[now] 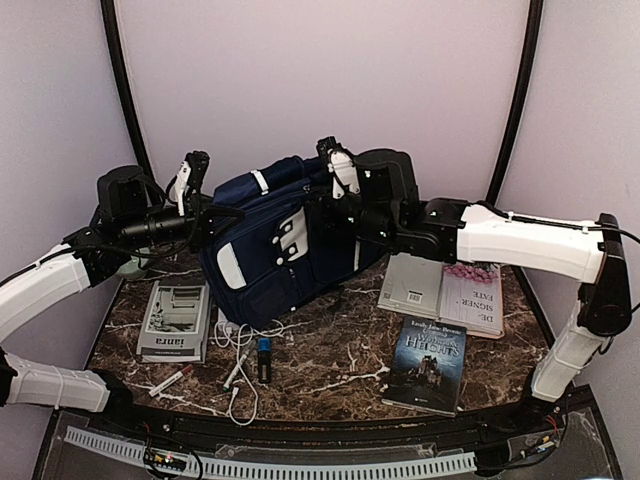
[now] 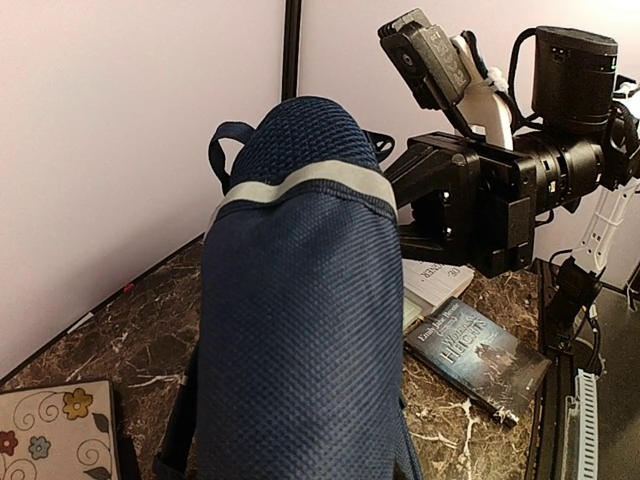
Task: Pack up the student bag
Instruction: Unzip the second largest pocket of the student bag.
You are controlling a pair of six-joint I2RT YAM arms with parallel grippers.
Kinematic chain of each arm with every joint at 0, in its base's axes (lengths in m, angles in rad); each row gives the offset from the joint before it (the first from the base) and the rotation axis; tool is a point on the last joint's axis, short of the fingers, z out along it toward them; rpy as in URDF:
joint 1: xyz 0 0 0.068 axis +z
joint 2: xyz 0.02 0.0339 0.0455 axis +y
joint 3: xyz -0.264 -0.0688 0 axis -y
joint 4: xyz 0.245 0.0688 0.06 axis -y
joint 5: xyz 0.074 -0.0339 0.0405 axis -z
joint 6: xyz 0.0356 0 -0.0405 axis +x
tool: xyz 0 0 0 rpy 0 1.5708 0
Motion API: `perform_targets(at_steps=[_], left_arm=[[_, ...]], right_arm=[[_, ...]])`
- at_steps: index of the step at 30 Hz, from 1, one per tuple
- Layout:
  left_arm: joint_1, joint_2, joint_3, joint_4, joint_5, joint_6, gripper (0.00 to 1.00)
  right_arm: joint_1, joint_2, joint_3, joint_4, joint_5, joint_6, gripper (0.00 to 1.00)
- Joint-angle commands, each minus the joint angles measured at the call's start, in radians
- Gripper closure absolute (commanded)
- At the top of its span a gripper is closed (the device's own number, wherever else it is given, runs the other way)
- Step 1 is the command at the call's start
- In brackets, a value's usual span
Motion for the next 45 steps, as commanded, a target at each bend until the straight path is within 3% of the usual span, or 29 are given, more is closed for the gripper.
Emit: perform_targets(at_steps=[1, 16, 24, 28, 32, 40, 45], left_arm=[[-0.004, -0.055, 0.012, 0.15, 0.078, 0.002, 1.0], [-0.004, -0.11, -0.002, 0.064, -0.03, 0.126, 1.0], [-0.004, -0.113, -0.008, 0.075, -0.02, 0.131, 1.0], [-0.003, -0.103, -0.014, 0.107, 0.0, 0.109, 1.0], [-0.004, -0.086, -0.014, 0.153, 0.053, 0.081, 1.0], [-0.004, -0.082, -0.041, 0.315, 0.121, 0.003, 1.0], [-0.003, -0.071, -0.142, 0.326, 0.132, -0.013, 1.0]], right_arm=[[-0.039, -0.026, -0.011, -0.001, 0.0, 0.012, 1.0], [-0.316, -0.279, -0.174, -0.269, -0.189, 0.006, 1.0], [-0.495, -0.379, -0.238, -0.358, -0.302, -0.024, 1.0], [-0.516, -0.374, -0.228, -0.376, -0.371, -0.044, 1.0], [-0.516, -0.343, -0.111, -0.408, -0.402, -0.08, 1.0], [-0.512, -0.233, 0.311, -0.445, -0.476, -0.132, 1.0], [-0.479, -0.188, 0.379, -0.418, -0.531, -0.129, 1.0]])
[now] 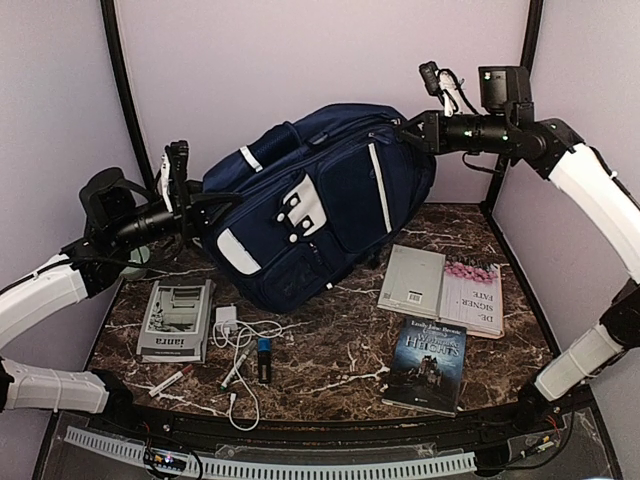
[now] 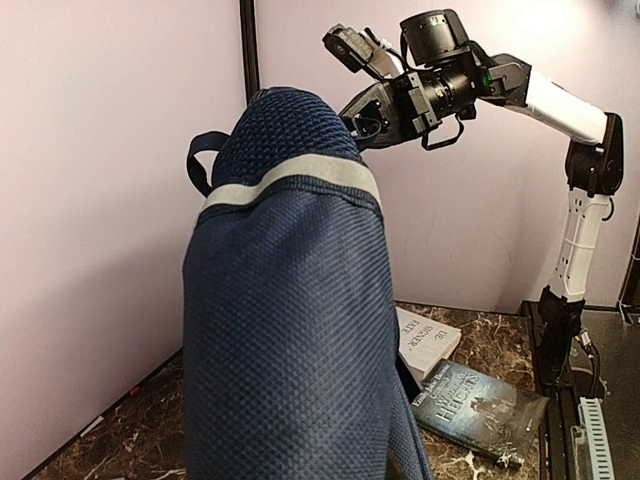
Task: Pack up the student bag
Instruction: Unzip the second largest pocket of the student bag.
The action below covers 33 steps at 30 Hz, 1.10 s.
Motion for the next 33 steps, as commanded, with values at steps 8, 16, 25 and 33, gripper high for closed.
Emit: perform_targets(at_steps=[8, 16, 25, 33], left_arm=[[0.004, -0.038, -0.163, -0.204, 0.045, 0.177, 0.4], [0.005, -0.203, -0.041, -0.38, 0.057, 0.304, 0.04], [-0.004, -0.125, 0.118, -0.299, 0.159, 0.087, 0.01], [-0.128, 0.148, 0.409, -0.383, -0.106, 0.114, 0.01]], right_arm=[[0.104, 0.013, 0.007, 0.142, -0.01, -0.122, 1.0], [0.117, -0.024, -0.025, 0.167, -0.11, -0.243, 1.0], [0.182, -0.003, -0.03, 0.175, -0.112, -0.249, 1.0], [0.209, 0.026, -0.023, 0.21, -0.072, -0.207, 1.0]])
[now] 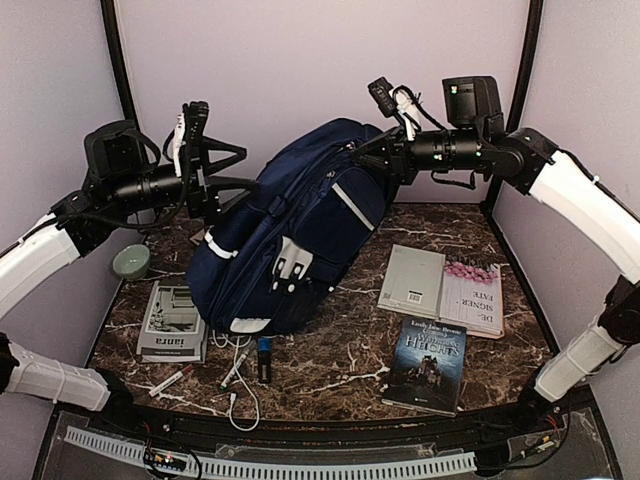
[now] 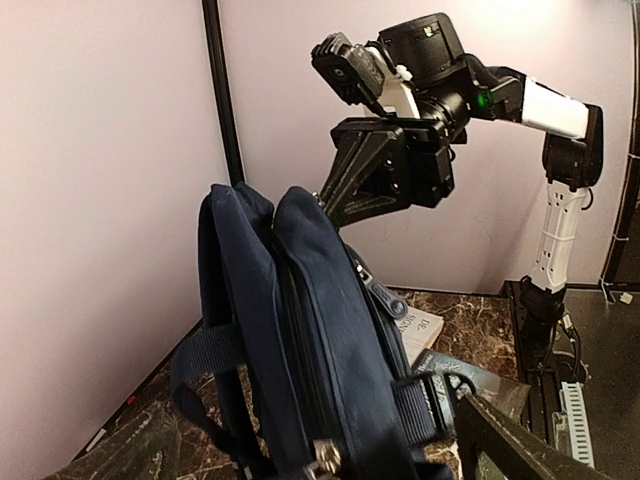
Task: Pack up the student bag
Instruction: Unzip the second largest pocket of the student bag.
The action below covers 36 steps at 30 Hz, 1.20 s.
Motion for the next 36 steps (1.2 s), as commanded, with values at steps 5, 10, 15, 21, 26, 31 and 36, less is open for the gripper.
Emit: perform_targets(at_steps=[5, 10, 15, 21, 26, 31, 36], left_arm=[[-0.133, 0.188, 0.192, -0.096, -0.208, 0.077, 0.01], [-0.158, 0.245, 0.237, -0.091, -0.249, 0.113, 0.04], [-0.164, 0.261, 0.243, -0.042, -0.193, 0.136, 0.86], [-0.165, 0.219, 0.177, 0.008, -0.137, 0.135, 1.0], [-0.164, 0.119, 0.065, 0.11, -0.295, 0.173, 1.0], [-0.164, -0.005, -0.038, 0.217, -0.343, 0.202, 1.0], [-0.165, -0.079, -0.13, 0.282, -0.3, 0.2, 1.0]], right_arm=[[0.014, 0.009, 0.015, 0.153, -0.012, 0.023, 1.0], [0.016, 0.006, 0.014, 0.153, -0.024, 0.018, 1.0], [0.016, -0.002, 0.006, 0.152, -0.032, 0.012, 1.0], [0.008, -0.022, -0.02, 0.135, 0.037, -0.001, 1.0], [-0.106, -0.044, -0.055, 0.107, 0.063, 0.07, 1.0], [-0.277, -0.107, -0.17, 0.136, 0.002, 0.143, 1.0], [-0.361, -0.146, -0.318, 0.166, -0.022, 0.159, 1.0]])
